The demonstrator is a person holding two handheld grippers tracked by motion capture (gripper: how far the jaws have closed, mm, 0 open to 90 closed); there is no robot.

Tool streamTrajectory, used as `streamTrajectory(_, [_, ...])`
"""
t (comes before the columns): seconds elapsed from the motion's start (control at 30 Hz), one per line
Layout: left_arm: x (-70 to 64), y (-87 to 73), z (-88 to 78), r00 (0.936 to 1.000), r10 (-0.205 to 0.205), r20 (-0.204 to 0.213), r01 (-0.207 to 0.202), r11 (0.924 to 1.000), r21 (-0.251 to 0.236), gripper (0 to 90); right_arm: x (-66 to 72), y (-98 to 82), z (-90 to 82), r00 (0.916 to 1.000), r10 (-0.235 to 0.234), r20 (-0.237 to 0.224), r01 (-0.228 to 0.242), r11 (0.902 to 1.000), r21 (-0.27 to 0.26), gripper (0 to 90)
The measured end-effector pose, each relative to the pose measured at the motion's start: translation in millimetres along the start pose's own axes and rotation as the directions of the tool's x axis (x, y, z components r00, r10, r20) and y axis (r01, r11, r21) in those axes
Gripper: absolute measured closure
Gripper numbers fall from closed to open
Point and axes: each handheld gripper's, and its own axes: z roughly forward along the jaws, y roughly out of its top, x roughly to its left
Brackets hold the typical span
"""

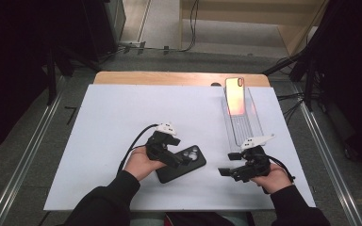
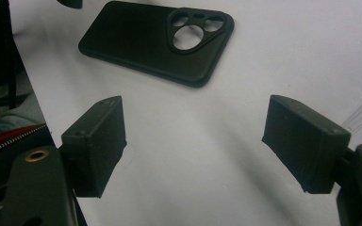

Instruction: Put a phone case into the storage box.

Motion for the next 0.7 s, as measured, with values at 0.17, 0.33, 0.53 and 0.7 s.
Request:
streamTrajectory(0.17, [0.9,-5.6,2.8,0.9999,0.004,-0.013,-0.004,1.0000,0.008,6.4,-0.3,0.3,0.0,1.0000,0.007,0.000,-0.007,1.0000,0.000,19.9])
streamTrajectory(0.33, [2.0,-13.5,6.5,0.9997,0.001,-0.024,0.000,0.9991,0.043,6.4,1.1,0.5,-0.4,1.0000,-0.002,-0.008,0.002,1.0000,-0.007,19.9])
streamTrajectory(0.53, [4.7,-18.9,7.1,0.9995,0.001,-0.031,0.001,0.9986,0.053,6.4,0.7,0.2,0.4,1.0000,0.001,-0.007,-0.001,1.0000,-0.004,19.9])
streamTrajectory(0.7, [3.0,-21.2,7.8,0.9992,0.010,-0.037,-0.008,0.9982,0.059,8.2,1.5,0.1,-0.3,1.0000,-0.003,-0.002,0.003,1.0000,-0.008,20.0])
